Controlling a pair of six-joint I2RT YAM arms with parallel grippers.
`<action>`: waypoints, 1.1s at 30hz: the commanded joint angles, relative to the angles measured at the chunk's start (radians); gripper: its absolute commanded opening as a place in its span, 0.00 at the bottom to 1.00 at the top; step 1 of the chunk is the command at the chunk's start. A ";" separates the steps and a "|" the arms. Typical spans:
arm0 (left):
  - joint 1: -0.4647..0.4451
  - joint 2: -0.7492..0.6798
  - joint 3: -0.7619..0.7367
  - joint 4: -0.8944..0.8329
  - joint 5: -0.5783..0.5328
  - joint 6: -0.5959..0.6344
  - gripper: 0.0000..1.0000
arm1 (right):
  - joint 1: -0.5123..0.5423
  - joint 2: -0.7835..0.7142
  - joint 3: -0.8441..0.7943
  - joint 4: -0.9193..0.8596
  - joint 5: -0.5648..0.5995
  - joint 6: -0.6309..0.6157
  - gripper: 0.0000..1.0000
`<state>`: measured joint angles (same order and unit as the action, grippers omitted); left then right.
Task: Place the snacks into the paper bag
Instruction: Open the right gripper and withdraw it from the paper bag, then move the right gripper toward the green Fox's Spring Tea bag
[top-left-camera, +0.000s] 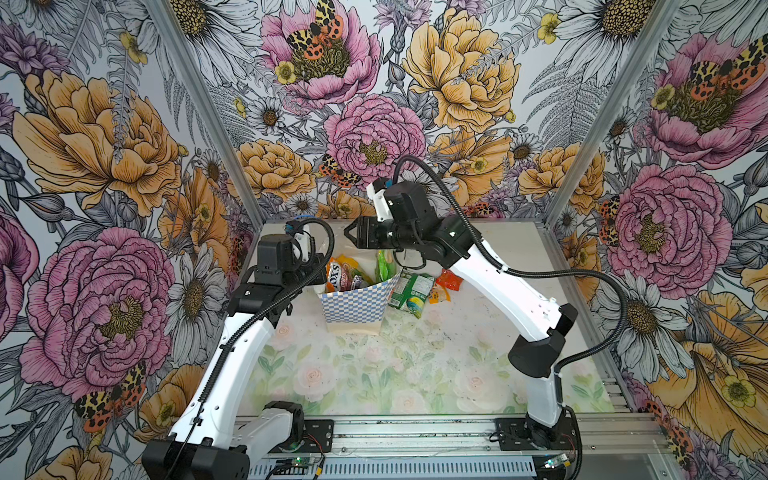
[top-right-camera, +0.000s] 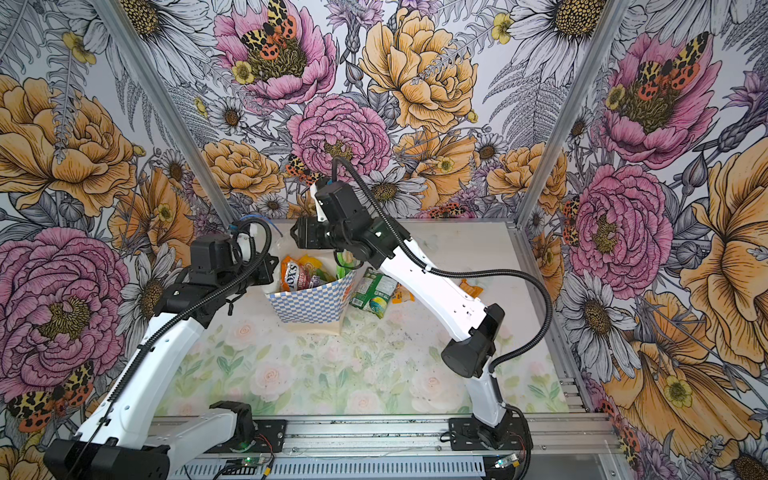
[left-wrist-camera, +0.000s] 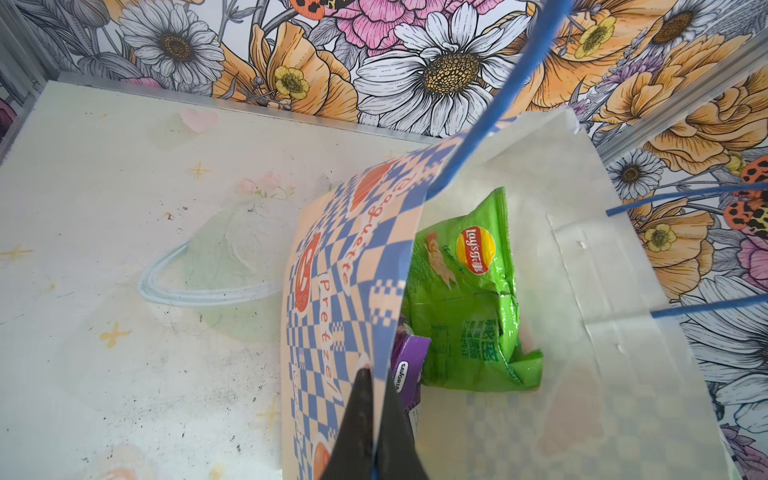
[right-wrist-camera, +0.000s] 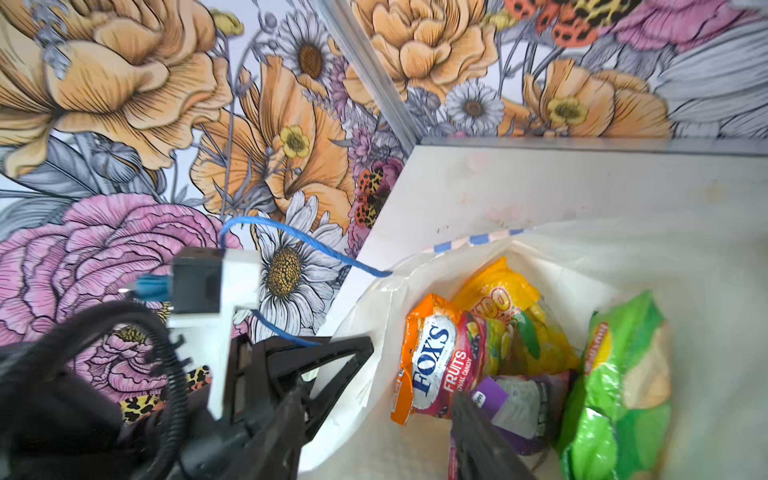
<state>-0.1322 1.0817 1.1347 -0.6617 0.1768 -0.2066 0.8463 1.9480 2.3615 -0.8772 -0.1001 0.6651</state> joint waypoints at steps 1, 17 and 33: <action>0.012 -0.017 0.007 0.070 -0.012 0.006 0.00 | -0.036 -0.122 -0.083 -0.002 0.050 -0.073 0.59; 0.010 -0.010 0.007 0.068 -0.012 0.003 0.00 | -0.436 -0.694 -0.800 0.174 0.116 0.049 0.61; 0.014 -0.015 0.009 0.067 -0.006 -0.002 0.00 | -0.660 -0.786 -1.364 0.310 0.006 0.212 0.63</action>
<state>-0.1238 1.0828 1.1347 -0.6651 0.1730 -0.2070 0.1879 1.1561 1.0153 -0.6434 -0.0296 0.8341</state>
